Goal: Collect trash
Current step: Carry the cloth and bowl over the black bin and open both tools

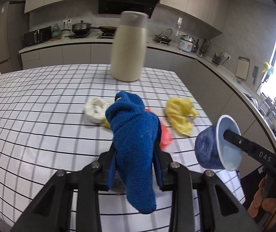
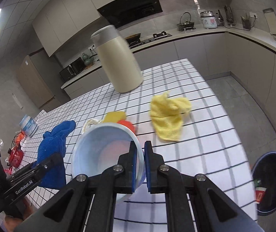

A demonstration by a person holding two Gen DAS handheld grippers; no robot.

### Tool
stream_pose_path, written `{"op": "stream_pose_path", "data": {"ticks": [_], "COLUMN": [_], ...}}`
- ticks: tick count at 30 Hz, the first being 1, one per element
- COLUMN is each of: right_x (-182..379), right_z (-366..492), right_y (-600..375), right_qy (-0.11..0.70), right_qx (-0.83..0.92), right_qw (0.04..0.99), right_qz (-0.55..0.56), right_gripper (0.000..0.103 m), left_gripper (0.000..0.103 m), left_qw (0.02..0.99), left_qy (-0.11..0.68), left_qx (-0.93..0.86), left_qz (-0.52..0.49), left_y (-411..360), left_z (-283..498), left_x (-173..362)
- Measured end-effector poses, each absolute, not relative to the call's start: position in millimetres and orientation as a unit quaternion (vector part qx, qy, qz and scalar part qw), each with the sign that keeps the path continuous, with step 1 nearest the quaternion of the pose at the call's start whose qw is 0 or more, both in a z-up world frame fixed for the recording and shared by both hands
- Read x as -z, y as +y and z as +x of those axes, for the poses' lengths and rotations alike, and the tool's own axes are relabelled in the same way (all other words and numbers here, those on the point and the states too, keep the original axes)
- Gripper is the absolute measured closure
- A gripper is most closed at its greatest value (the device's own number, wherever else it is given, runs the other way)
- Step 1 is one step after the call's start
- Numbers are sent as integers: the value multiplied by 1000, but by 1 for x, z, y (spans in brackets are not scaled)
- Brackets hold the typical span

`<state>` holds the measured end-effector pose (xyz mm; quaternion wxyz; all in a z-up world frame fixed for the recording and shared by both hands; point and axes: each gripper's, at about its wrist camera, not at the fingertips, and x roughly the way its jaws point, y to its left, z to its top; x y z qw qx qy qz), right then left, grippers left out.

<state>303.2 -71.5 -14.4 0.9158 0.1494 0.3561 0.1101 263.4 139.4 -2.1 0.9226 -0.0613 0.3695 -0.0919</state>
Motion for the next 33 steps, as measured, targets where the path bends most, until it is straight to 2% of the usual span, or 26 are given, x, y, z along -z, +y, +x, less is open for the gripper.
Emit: {"op": "stream_pose_path", "data": {"ticks": [10, 18, 27, 33], "right_x": [7, 23, 64, 113], "right_z": [263, 219, 173, 170], "right_y": [-201, -311, -413, -456], "right_qy": [339, 336, 357, 396], "right_qx": [-52, 36, 127, 148], "right_qw": [923, 918, 895, 871], "right_qz": [174, 208, 235, 251], "right_gripper": [94, 94, 94, 94], "left_gripper": [69, 69, 69, 69], "left_qw": [908, 874, 829, 812], "left_qy": [376, 401, 454, 488], "left_qx": [178, 273, 324, 315], "left_qz": [-38, -9, 24, 53], "left_y": [14, -94, -191, -231], "left_z": [245, 247, 233, 231], "left_x": [-3, 10, 51, 86]}}
